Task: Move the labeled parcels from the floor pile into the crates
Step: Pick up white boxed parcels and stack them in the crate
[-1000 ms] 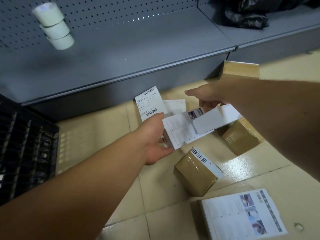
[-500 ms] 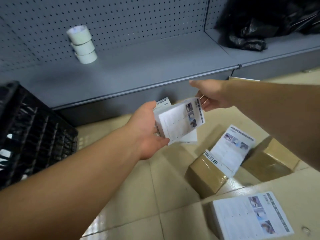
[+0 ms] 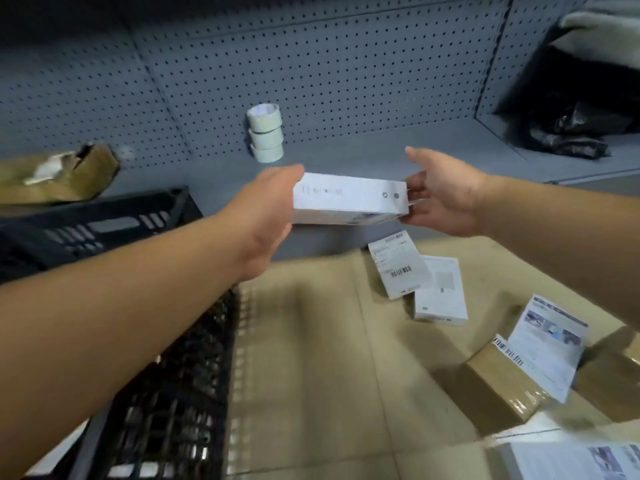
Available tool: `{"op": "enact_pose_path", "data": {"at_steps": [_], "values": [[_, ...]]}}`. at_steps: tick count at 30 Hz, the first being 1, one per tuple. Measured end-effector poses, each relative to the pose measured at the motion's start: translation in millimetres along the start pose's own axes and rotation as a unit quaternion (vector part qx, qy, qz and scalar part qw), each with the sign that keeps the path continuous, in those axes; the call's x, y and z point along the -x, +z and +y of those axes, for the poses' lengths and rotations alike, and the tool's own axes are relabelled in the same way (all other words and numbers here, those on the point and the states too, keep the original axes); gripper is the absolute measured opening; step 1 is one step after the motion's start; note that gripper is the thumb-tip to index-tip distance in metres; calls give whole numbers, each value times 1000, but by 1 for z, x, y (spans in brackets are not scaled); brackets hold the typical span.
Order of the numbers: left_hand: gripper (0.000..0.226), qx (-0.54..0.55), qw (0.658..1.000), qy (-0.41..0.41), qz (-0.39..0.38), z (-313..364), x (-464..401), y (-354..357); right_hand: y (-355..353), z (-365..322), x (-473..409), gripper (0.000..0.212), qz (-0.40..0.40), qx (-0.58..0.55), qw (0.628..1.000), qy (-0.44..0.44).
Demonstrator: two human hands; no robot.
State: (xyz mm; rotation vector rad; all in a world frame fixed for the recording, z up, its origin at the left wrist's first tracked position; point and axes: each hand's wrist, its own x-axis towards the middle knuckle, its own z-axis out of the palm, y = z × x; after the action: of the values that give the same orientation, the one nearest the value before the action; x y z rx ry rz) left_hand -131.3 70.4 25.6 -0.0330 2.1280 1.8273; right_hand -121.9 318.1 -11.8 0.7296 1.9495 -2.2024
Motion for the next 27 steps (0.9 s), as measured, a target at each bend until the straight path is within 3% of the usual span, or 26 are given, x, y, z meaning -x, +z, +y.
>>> {"op": "enact_pose_path", "data": {"at_steps": [3,7,11,15,19,24,27], "values": [[17,-24,998,48,40,12,0,-49,42,-6,10,58,-19,-51,998,-16],[20,-28,992,89,82,14,7,-113,104,-9,25,47,-37,-82,995,-35],[10,-49,976,107,181,4,7,-169,163,-12,40,36,-68,-102,991,-49],[6,-23,969,110,219,-7,4,-215,211,-13,48,34,-111,-96,987,-65],[31,28,962,98,252,-9,1,-258,258,-20,54,29,-151,-67,984,-64],[24,50,953,76,288,-22,-9,-315,323,-20,54,28,-163,-11,985,-48],[32,27,949,44,311,-37,-12,-340,362,-14,52,21,-168,15,985,-36]]}}
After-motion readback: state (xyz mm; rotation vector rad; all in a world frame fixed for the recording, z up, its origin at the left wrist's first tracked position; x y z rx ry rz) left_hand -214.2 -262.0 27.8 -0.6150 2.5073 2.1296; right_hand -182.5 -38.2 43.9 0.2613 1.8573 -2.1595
